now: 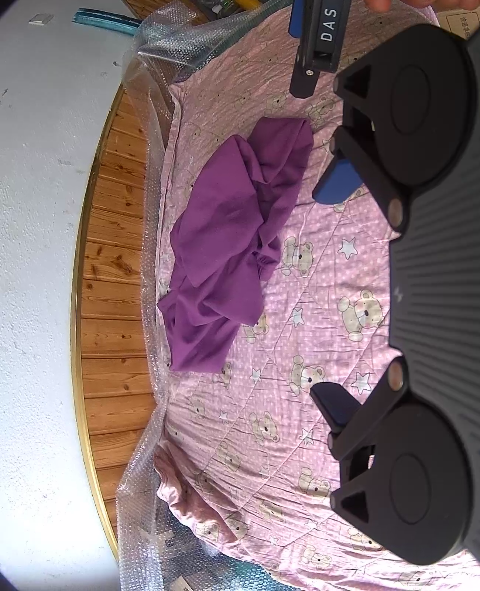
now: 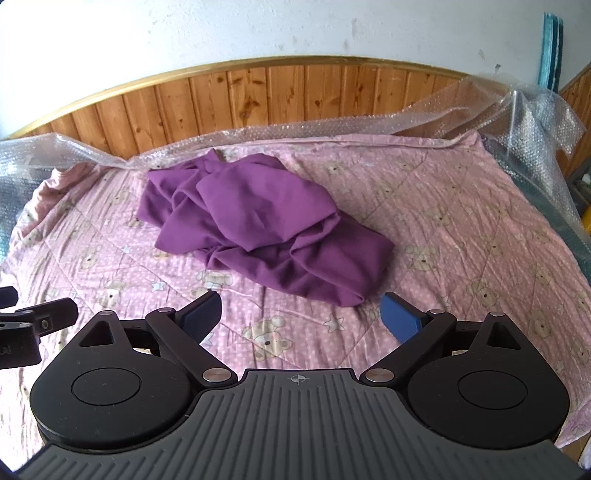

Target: Fold clothes

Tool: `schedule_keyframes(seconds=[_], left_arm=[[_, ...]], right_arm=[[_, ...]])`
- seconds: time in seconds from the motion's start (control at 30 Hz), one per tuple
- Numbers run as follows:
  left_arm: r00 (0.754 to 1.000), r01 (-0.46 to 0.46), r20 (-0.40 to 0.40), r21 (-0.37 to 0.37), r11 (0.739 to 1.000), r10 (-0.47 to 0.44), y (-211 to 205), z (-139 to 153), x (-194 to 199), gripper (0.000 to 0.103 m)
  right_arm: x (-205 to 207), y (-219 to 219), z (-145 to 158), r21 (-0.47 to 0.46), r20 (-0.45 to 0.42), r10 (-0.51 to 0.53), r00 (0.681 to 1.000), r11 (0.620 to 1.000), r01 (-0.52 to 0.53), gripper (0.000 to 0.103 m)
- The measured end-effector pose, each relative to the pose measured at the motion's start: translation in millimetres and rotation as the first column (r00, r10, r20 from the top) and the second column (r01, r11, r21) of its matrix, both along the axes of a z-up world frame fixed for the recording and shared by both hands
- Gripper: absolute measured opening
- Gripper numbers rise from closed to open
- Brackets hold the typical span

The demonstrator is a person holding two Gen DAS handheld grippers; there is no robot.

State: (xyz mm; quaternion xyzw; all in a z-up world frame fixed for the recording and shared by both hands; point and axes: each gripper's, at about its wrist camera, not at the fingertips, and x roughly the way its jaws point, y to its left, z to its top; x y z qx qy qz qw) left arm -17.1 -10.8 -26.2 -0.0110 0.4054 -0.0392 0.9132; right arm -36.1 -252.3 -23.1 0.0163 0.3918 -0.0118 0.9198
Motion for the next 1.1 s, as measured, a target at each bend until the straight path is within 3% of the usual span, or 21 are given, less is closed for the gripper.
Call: schedule_keyframes(seconds=[0.17,0.2,0.23,0.27,0.3,0.33,0.47,0.5,0.53,0.6,0.63,0.67,0.73,0.97,1.1], left_arm=[[1.0,0.009,-0.002,0.014,1.0,-0.009,-1,-2,0,0.102],[1.0,0.018,0.002,0.012,1.0,-0.018,-2,-2,-1,0.097],[1.0,0.026,0.002,0.01,1.0,-0.026,-3,-3,0,0.077],[1.0,0.03,-0.002,0.012,0.999,-0.03,-4,-4,0,0.04],[0.999,0.034,-0.007,0.014,0.999,-0.034,-6,-5,0,0.021],[0.999,0.034,-0.011,0.014,0.999,-0.034,-7,-5,1,0.001],[0.999,0.037,-0.014,0.022,0.999,-0.036,-12,-7,6,0.004],[0.999,0.036,-0.017,0.023,0.999,-0.035,-14,-8,8,0.007],[0.999,0.034,-0.02,0.025,0.999,-0.034,-15,-8,11,0.017],[1.0,0.019,-0.02,0.021,1.0,-0.019,-17,-10,18,0.058],[1.0,0.009,-0.019,0.017,1.0,-0.009,-18,-11,22,0.096],[1.0,-0.003,-0.021,0.013,1.0,0.003,-19,-12,26,0.103],[0.999,-0.03,-0.032,0.007,1.0,0.03,-21,-16,36,0.103],[0.993,-0.08,-0.079,0.05,0.996,0.084,-36,-28,78,0.103],[0.986,-0.115,-0.113,0.073,0.991,0.123,-46,-37,103,0.103]], right_arm=[[1,3,-3,0.019,-0.006,0.016,1.0,1.0,-0.016,0.095],[1,3,-3,0.023,-0.005,0.024,1.0,0.999,-0.024,0.094],[1,2,-3,0.03,-0.003,0.032,0.999,0.999,-0.032,0.087],[2,2,-3,0.037,0.0,0.04,0.999,0.999,-0.04,0.062],[2,3,-3,0.036,-0.002,0.051,0.999,0.998,-0.051,0.04],[3,3,-3,0.034,-0.004,0.062,0.998,0.998,-0.061,0.0],[3,7,0,0.003,0.029,0.083,0.996,0.997,-0.083,0.0],[5,6,-1,-0.005,0.025,0.084,0.996,0.996,-0.084,0.0],[8,4,-3,-0.008,0.014,0.077,0.997,0.997,-0.077,0.0],[14,-2,-9,-0.015,-0.009,0.062,0.998,0.998,-0.062,0.014],[17,-7,-13,-0.018,-0.019,0.053,0.998,0.998,-0.053,0.037],[19,-13,-17,-0.014,-0.025,0.041,0.999,0.999,-0.042,0.07],[26,-23,-26,-0.007,-0.043,0.033,0.999,0.999,-0.033,0.089],[74,-48,-60,-0.019,-0.133,0.071,0.989,0.997,-0.074,0.087],[121,-49,-75,-0.036,-0.136,0.118,0.984,0.992,-0.124,0.087]])
